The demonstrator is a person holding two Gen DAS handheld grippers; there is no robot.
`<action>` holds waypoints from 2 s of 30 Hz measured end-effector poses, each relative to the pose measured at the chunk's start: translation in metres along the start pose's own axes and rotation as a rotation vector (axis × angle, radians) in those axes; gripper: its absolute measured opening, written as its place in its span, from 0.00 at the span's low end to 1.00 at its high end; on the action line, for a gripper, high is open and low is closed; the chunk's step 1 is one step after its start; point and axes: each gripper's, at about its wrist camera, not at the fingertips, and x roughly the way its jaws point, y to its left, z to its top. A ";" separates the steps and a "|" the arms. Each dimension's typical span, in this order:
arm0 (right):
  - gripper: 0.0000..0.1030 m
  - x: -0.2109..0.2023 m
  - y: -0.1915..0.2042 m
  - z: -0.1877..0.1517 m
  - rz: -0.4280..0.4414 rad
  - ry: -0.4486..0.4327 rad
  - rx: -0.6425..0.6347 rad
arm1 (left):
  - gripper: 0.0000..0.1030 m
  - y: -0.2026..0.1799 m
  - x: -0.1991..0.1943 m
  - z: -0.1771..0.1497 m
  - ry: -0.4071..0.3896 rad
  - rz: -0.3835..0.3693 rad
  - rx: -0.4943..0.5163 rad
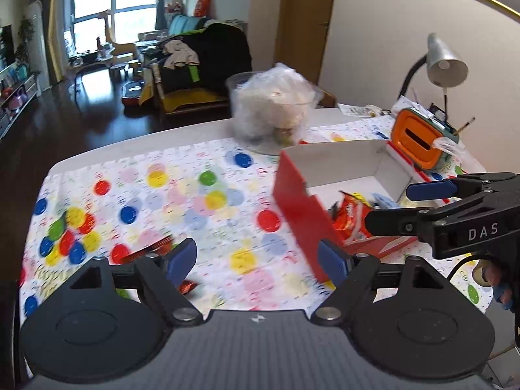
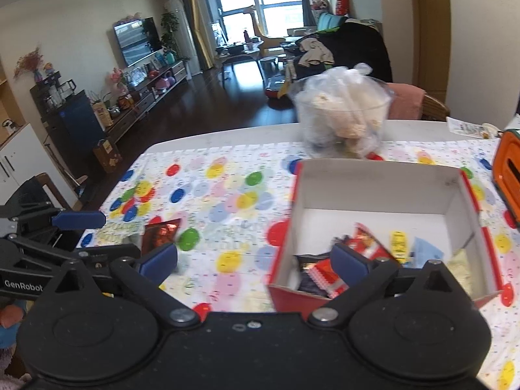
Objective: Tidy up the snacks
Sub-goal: 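Withdraw both tools from the box toward the remaining snacks, then grasp the brown foil bag with the right tool while the left tool grasps the yellow pastry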
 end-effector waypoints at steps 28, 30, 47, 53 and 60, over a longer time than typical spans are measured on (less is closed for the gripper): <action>0.97 0.140 0.135 -0.007 0.045 0.185 -0.167 | 0.79 0.163 0.005 -0.105 0.170 0.190 -0.321; 0.96 0.152 0.140 -0.006 0.037 0.195 -0.183 | 0.79 0.166 0.012 -0.110 0.186 0.196 -0.326; 0.74 0.235 0.159 -0.008 0.005 0.301 -0.223 | 0.79 0.163 0.056 -0.130 0.252 0.224 -0.305; 0.59 0.244 0.162 -0.011 0.001 0.324 -0.233 | 0.70 0.168 0.064 -0.133 0.278 0.214 -0.334; 0.49 0.243 0.161 -0.012 0.006 0.326 -0.221 | 0.49 0.165 0.070 -0.134 0.304 0.212 -0.315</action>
